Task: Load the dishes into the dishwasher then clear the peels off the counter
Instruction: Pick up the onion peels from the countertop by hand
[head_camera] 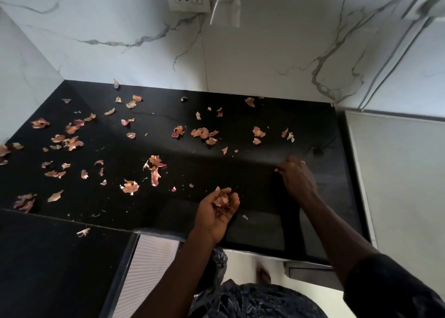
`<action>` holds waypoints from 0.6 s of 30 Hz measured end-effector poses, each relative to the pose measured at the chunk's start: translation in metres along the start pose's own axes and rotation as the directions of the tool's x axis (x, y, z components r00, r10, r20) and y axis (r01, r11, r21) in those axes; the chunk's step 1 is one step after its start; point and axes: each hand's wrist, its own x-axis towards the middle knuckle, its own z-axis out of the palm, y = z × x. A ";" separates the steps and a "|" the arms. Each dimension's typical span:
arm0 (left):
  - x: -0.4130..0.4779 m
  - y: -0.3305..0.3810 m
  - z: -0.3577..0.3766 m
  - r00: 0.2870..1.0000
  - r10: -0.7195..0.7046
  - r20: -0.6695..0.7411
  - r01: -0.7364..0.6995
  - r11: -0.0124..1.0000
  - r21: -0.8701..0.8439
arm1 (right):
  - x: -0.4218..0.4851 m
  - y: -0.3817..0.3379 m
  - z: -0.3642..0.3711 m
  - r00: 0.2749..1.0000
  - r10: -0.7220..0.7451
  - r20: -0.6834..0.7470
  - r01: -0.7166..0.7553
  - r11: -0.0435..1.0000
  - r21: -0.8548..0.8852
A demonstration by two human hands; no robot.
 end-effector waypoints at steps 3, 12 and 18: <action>0.004 0.000 0.002 1.000 -0.008 -0.005 0.008 1.000 -0.014 | -0.008 -0.016 0.004 1.000 -0.019 -0.006 0.019 0.992 0.128; 0.016 -0.005 0.009 1.000 -0.013 0.024 0.011 0.998 0.068 | -0.051 -0.120 -0.022 0.930 -0.366 0.030 0.347 0.901 0.260; 0.016 -0.002 0.015 0.999 -0.013 0.033 0.012 0.999 0.031 | -0.048 -0.118 -0.039 0.954 -0.301 0.005 0.270 0.862 0.428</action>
